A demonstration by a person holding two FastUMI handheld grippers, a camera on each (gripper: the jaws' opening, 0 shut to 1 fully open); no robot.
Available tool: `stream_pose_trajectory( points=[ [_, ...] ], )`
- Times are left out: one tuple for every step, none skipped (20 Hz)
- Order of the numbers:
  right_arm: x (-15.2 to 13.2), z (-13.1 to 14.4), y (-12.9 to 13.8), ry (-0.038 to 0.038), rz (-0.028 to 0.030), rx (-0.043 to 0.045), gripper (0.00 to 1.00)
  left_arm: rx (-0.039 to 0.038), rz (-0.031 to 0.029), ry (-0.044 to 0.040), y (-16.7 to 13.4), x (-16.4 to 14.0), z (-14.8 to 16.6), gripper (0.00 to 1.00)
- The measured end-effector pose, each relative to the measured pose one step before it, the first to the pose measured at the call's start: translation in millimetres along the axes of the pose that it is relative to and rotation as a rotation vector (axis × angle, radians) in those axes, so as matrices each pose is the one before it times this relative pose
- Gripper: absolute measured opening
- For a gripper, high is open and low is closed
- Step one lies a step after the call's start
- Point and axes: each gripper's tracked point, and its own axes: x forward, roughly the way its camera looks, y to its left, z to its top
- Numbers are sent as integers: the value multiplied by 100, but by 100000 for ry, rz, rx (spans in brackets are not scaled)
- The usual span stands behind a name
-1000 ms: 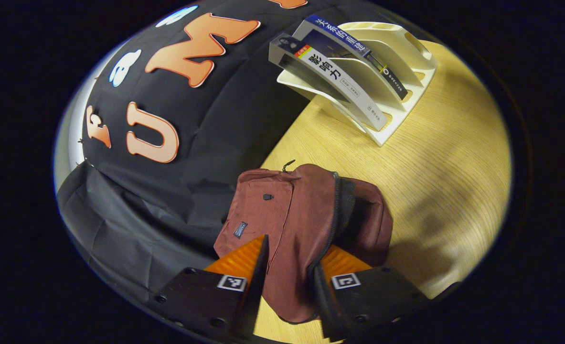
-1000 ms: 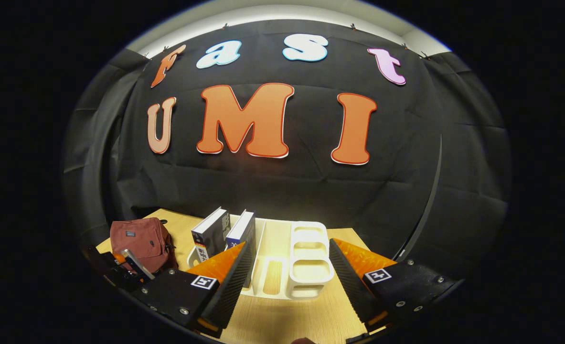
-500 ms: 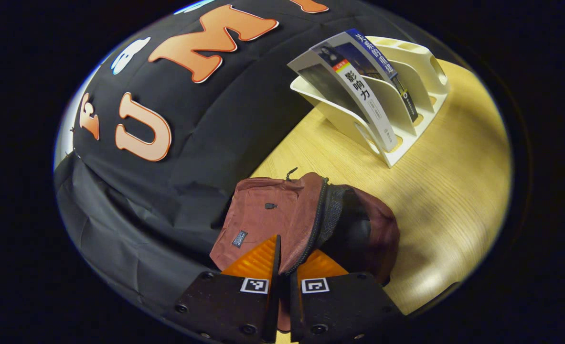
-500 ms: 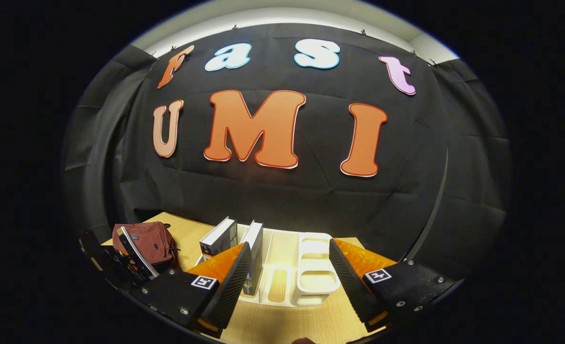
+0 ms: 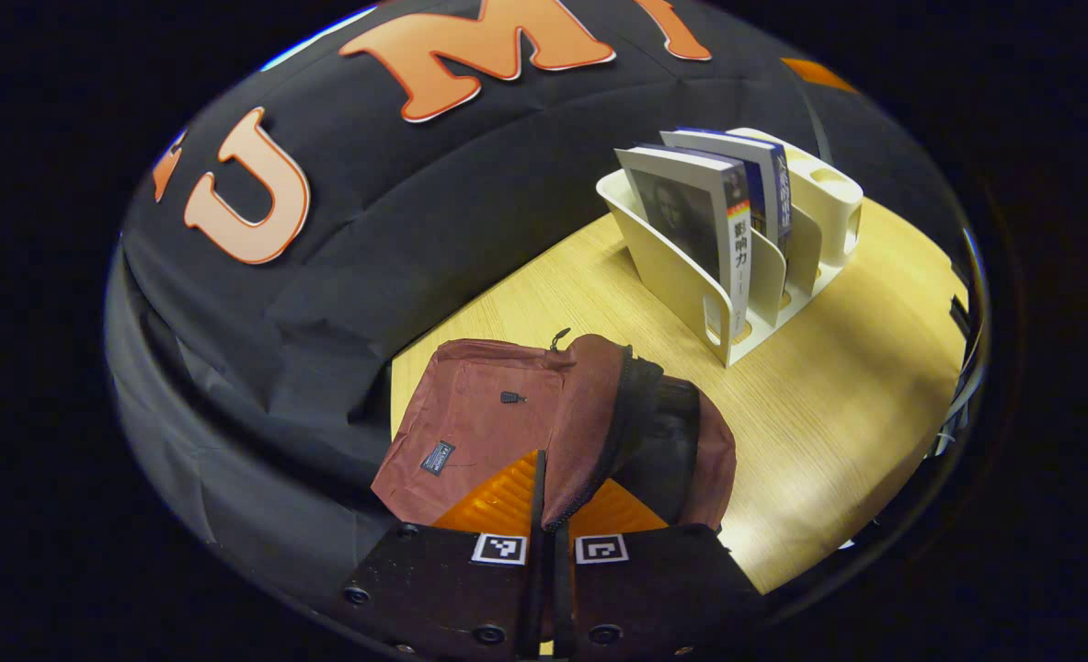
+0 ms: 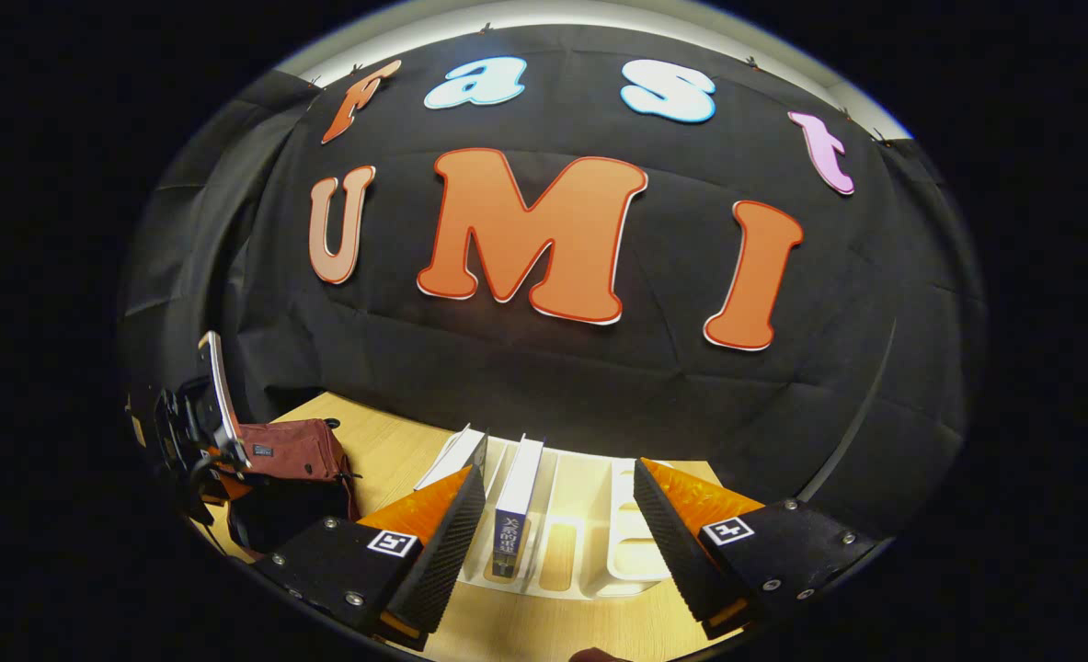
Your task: Open the schoolbag, grab two books from the bookshelf and put them into the schoolbag.
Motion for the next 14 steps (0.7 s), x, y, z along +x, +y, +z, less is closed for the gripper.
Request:
stream_pose_trajectory(
  points=[
    [534,41,679,1781,718,-28,96,-867,-3365,885,488,-24,88,5],
    [554,170,565,1538,544,278,96,-1121,-2540,1145,543,162,13,5],
    [589,142,719,2021,446,501,96,-1355,-3793,1408,297,-54,-260,5],
    [612,44,663,1940,1097,1114,96,-282,-3176,225,247,-9,39,5],
    [461,-5,404,2115,161,1086,97,-421,-3022,23,229,16,154,4],
    [542,175,345,1827,-103,716,97,-627,-3057,436,208,-112,173,4],
    [569,77,236,1685,-935,67,97,-1207,-3466,266,211,-180,124,4],
    [388,132,184,2515,-1059,-441,97,-1900,-2976,865,276,-148,143,4],
    [496,201,279,2530,-856,27,97,-1577,-2837,101,471,-225,217,4],
    [509,36,435,3109,-98,328,97,-749,-1880,-61,544,-155,224,4],
    [681,-160,389,3719,420,902,97,-236,-1446,300,530,-223,133,4],
    [540,15,621,4117,1462,1249,96,849,-704,-483,710,-54,327,4],
    [421,-449,767,5708,1723,1996,97,191,-918,950,419,-179,-219,4],
    [331,-367,776,5606,2313,2934,97,-332,-983,-91,173,62,-9,4]
  ],
)
